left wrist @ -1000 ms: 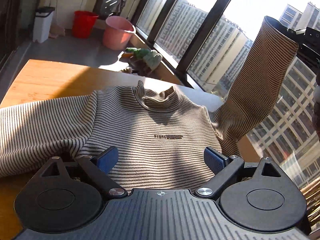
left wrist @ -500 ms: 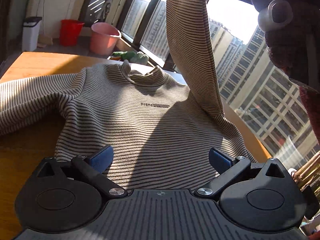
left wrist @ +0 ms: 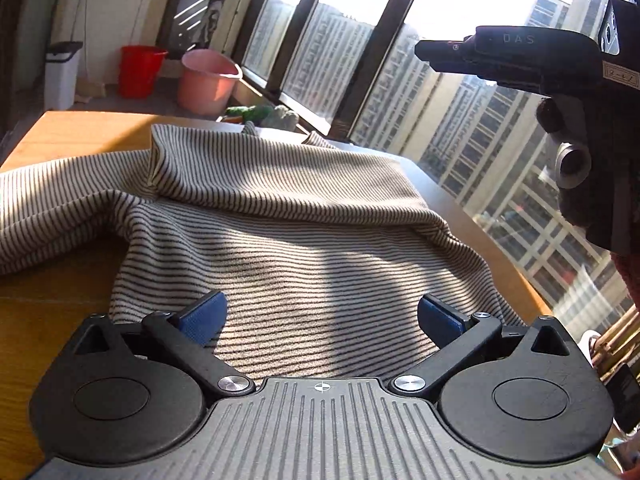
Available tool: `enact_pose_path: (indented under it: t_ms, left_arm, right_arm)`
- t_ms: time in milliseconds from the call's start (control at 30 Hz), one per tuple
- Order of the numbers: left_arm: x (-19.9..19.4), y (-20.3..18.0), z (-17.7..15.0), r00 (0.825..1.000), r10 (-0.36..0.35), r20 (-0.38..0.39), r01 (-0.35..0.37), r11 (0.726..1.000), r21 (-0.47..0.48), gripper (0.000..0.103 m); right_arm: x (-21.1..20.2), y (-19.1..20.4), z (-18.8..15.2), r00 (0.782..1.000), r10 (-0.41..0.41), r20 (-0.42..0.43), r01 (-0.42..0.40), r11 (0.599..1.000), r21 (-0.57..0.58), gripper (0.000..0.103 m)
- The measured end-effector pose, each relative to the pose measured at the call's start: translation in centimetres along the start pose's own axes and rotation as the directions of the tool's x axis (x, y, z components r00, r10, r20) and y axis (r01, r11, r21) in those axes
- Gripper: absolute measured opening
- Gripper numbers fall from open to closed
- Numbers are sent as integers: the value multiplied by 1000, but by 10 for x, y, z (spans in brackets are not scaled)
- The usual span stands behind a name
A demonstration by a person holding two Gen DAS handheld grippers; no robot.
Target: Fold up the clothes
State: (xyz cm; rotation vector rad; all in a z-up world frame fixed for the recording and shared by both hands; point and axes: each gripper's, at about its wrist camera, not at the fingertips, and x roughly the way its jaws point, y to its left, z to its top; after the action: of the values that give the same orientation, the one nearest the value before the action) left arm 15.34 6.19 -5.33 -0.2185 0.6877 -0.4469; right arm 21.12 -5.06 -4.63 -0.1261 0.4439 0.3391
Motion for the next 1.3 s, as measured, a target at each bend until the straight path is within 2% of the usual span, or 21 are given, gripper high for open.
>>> enact_pose_path:
  t_ms: [33,167,267,333,367,433,600,733,833,900,967,1033,1133,1167,1200,1233,1267,1300]
  left_arm:
    - [0,-1,0,1000,5,-2,-5,1000,6,103]
    - [2,-5,0,1000,26,-7,-26,999,32,103]
    - [3,-8,0,999,42,-11,-41,998,52,103]
    - [6,-12,-1,998,61,-17,-60,996,72,103]
    - [7,-15,-1,997,74,-20,-72,994,86,103]
    - [8,-18,-2,995,91,-26,-88,990,106,103]
    - [10,-21,-2,994,104,-32,-100,987,125,103]
    - [11,-17,8,994,90,-55,-84,992,96,103]
    - [10,-6,30,998,27,-50,-29,999,-23,103]
    - [14,4,46,999,31,-33,-35,994,-103,103]
    - [21,12,57,998,54,-28,-58,984,-170,103]
    - [30,20,62,995,86,-42,-93,972,-216,100]
    - [43,31,69,989,132,-65,-145,948,-283,92]
    - [45,32,70,987,144,-66,-157,945,-286,91]
    - [47,31,69,986,153,-64,-165,947,-275,90]
    - [48,29,69,985,162,-61,-172,951,-258,90]
    - [49,27,68,983,175,-56,-183,956,-229,88]
    - [50,24,68,981,187,-53,-193,961,-198,81]
  right_arm:
    - [-1,-1,-12,999,-27,-25,26,998,-57,34]
    - [4,17,-67,986,-97,-133,53,953,-300,38]
    - [14,26,-100,977,-142,-158,72,921,-383,38]
    - [20,23,-107,979,-155,-132,95,923,-373,35]
    - [21,21,-107,980,-154,-124,101,929,-357,24]
    - [25,16,-107,983,-153,-106,111,940,-323,11]
    - [21,-5,-113,972,-190,-135,145,946,-290,9]
    - [-4,-16,-120,986,-100,-133,71,976,-207,9]
    - [-18,-23,-114,992,-47,-117,32,991,-128,15]
    - [-24,-30,-108,996,-14,-94,11,999,-33,19]
    - [-26,-38,-105,997,43,-70,-36,995,98,33]
    - [-22,-46,-108,992,115,-44,-100,963,250,43]
    - [-13,-52,-123,991,135,-21,-115,904,412,46]
    - [-12,-54,-129,990,141,-12,-120,882,455,50]
    - [-11,-52,-133,988,155,-6,-135,877,461,53]
    - [-11,-49,-136,985,170,0,-151,873,463,62]
    - [-9,-45,-137,985,170,-12,-148,884,443,71]
    - [-8,-42,-137,985,169,-24,-143,896,421,74]
